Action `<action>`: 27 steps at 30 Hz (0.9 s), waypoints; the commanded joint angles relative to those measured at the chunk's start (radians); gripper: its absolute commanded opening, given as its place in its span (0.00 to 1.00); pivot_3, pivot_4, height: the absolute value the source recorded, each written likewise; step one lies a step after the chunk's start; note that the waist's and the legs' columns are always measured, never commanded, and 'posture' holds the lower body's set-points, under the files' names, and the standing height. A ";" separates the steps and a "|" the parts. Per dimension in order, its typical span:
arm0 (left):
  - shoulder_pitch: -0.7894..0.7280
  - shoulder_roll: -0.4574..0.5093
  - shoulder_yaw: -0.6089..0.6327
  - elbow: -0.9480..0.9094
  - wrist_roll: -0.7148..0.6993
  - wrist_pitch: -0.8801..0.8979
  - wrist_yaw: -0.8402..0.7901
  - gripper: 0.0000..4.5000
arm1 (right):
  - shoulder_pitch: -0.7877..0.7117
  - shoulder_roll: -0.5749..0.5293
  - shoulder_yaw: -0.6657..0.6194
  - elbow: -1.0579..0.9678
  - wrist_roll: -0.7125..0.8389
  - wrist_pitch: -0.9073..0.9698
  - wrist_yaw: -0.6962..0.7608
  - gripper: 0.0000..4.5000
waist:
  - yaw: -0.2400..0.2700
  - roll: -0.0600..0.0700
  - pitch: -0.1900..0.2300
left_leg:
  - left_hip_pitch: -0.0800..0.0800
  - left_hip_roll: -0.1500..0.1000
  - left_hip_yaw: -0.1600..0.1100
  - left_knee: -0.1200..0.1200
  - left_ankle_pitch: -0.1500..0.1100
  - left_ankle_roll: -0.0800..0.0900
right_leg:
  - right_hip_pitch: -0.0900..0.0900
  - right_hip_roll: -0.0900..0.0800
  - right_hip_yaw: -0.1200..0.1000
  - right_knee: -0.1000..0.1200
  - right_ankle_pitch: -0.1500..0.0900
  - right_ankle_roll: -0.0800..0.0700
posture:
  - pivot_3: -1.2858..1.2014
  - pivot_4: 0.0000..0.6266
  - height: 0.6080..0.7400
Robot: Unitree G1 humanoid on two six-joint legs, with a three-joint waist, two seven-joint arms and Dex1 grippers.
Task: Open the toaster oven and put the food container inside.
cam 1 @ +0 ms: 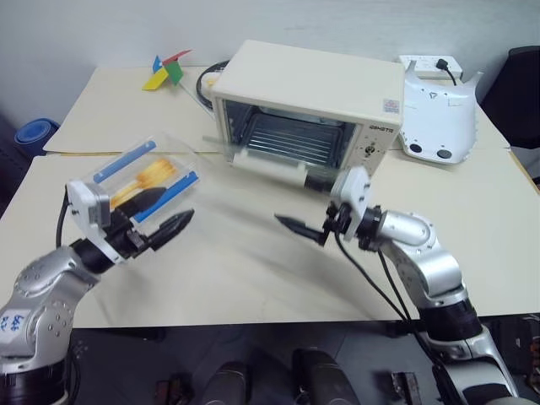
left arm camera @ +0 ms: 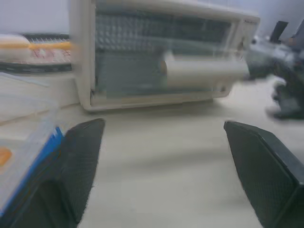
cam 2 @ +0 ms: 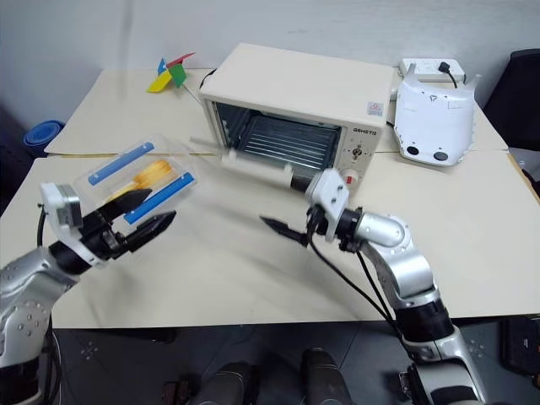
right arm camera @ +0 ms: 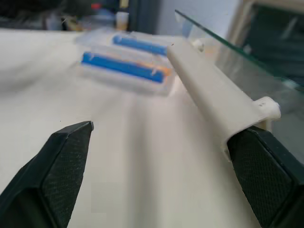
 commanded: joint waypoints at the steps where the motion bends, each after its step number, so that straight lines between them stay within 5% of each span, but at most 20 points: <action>1: -0.155 0.014 -0.010 0.106 0.009 -0.032 -0.009 0.70 | 0.008 -0.001 0.016 -0.061 -0.031 -0.097 0.033 1.00 | 0.000 0.000 0.000 | 0.000 0.000 0.000 0.001 0.000 0.000 | 0.000 0.000 0.000 0.001 0.000 0.000 | 0.52 0.24 1.00; 11: -0.574 -0.047 -0.302 0.640 0.341 -0.300 -0.166 0.01 | 0.043 0.010 0.004 -0.016 -0.121 -0.197 0.002 1.00 | -0.012 0.000 0.000 | -0.002 -0.001 0.001 0.000 0.000 -0.001 | -0.004 0.000 0.000 0.002 0.000 0.000 | 0.52 0.24 1.00; 17: -0.608 -0.072 -0.381 0.726 0.409 -0.414 -0.321 0.00 | 0.187 -0.032 -0.043 -0.058 -0.112 -0.271 0.005 1.00 | -0.021 -0.001 0.000 | -0.002 -0.001 0.002 0.001 0.000 -0.001 | -0.006 -0.001 0.000 0.003 0.000 0.000 | 0.52 0.24 1.00; 21: -0.545 -0.040 -0.427 0.675 0.454 -0.430 -0.390 0.00 | 0.412 -0.108 -0.140 -0.118 -0.051 -0.337 0.049 1.00 | -0.017 -0.001 0.000 | -0.002 -0.001 0.002 0.001 0.000 -0.001 | -0.006 -0.001 0.000 0.004 0.000 0.000 | 0.52 0.24 1.00; 27: -0.426 -0.043 -0.444 0.578 0.521 -0.433 -0.327 0.00 | 0.589 -0.169 -0.308 -0.159 0.050 -0.335 0.056 1.00 | -0.017 -0.001 0.000 | -0.002 -0.001 0.003 0.005 0.000 -0.001 | -0.004 0.000 0.002 0.005 0.000 0.000 | 0.52 0.24 1.00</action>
